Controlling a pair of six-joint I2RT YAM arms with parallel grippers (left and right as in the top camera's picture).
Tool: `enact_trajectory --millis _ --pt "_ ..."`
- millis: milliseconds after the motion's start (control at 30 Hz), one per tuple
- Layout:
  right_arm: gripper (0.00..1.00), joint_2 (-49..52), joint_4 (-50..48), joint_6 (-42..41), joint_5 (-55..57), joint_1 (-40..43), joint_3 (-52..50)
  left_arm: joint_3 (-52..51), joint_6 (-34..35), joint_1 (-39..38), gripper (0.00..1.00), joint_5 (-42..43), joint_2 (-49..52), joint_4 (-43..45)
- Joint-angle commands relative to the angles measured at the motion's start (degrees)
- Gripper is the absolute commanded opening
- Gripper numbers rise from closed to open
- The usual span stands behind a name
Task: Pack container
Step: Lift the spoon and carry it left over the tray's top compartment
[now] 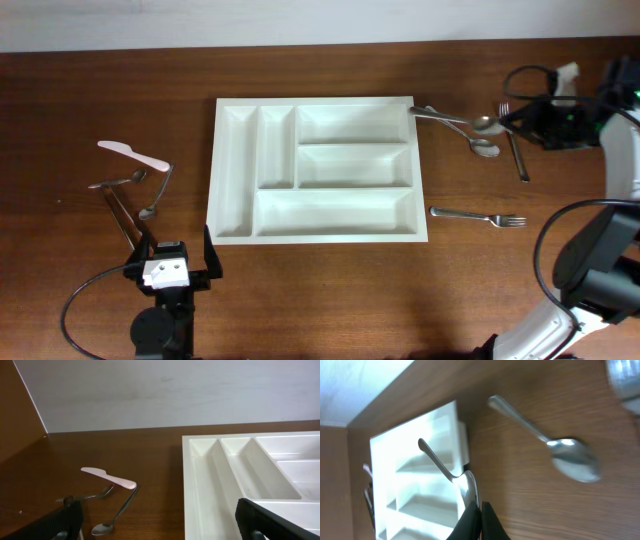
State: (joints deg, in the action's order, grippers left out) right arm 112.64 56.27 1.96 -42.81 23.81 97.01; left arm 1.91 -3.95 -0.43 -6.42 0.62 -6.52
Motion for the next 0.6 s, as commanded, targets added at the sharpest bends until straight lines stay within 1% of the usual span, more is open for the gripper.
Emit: enact_trajectory --millis 0,100,200,367,567 --pt "0.04 -2.4 0.6 1.9 -1.8 -4.2 1.7 -0.4 -1.1 -0.3 0.99 -0.2 -0.3 0.1" --pt "0.04 -2.4 0.5 2.1 -1.7 -8.2 1.7 -0.4 -1.1 -0.3 0.99 -0.2 -0.3 0.1" --pt "0.04 -2.4 -0.6 1.7 0.6 -12.1 1.7 -0.4 -1.1 -0.3 0.99 -0.2 -0.3 0.1" --pt "0.04 -1.9 -4.7 -1.9 5.4 -17.4 1.7 -0.4 -1.1 -0.3 0.99 -0.2 -0.3 0.1" --pt "0.04 1.6 -9.0 -6.9 7.7 -20.2 1.7 -0.4 -1.1 -0.3 0.99 -0.2 -0.3 0.1"
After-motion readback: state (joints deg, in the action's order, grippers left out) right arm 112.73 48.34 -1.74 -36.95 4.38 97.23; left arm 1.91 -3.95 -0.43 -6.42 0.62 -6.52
